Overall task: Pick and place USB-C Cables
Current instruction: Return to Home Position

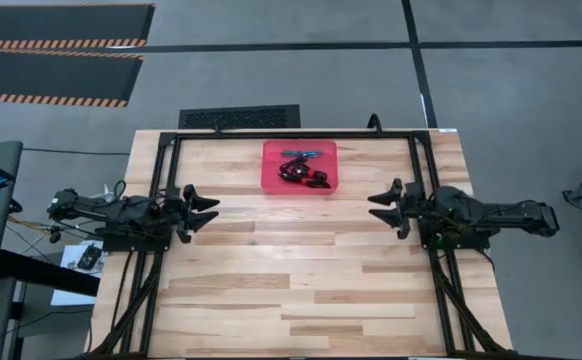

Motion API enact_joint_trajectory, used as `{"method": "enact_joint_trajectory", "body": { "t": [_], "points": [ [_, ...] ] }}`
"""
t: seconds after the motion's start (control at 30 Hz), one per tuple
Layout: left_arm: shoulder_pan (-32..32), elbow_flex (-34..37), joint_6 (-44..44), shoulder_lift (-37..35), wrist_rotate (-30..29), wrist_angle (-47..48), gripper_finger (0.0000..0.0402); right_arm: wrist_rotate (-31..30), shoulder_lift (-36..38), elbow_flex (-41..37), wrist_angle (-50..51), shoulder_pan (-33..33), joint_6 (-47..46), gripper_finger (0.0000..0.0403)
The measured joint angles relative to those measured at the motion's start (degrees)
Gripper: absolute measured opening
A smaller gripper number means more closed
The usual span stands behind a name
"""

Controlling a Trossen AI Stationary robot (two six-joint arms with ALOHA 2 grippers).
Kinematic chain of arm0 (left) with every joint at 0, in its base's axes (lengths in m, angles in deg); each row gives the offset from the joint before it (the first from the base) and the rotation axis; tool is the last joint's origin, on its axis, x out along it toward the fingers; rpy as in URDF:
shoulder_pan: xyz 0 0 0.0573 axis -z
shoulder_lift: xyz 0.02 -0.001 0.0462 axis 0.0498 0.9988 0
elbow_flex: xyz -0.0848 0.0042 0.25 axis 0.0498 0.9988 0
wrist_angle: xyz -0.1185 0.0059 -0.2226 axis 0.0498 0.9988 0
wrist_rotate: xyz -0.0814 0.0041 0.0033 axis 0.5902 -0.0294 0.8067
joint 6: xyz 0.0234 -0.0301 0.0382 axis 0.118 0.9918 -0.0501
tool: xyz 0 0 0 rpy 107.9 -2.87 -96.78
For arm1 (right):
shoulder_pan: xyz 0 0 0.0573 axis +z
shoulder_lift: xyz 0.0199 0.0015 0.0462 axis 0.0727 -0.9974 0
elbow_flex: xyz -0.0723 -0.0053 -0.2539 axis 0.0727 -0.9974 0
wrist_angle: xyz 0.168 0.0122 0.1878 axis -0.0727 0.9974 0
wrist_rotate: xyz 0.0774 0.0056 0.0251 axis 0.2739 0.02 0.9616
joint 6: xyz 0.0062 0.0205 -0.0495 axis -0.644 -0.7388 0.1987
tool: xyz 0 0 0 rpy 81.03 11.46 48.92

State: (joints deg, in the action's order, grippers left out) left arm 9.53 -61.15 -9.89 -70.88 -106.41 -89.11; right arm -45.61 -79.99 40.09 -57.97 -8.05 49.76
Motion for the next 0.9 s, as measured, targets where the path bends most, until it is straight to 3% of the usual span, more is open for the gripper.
{"method": "enact_joint_trajectory", "body": {
  "t": [0.33, 0.9],
  "points": [
    [0.0, 0.0, 0.1, 0.0, 0.0, 0.0, 0.0206, 0.0, 0.0, 0.0, 5.3, 0.0, -0.5, 0.0233],
    [0.0, 0.1, 0.1, 0.0, -0.1, 0.1, 0.0206, 0.1, 0.0, -0.1, 5.5, 0.0, -0.4, 0.0233]
  ]
}}
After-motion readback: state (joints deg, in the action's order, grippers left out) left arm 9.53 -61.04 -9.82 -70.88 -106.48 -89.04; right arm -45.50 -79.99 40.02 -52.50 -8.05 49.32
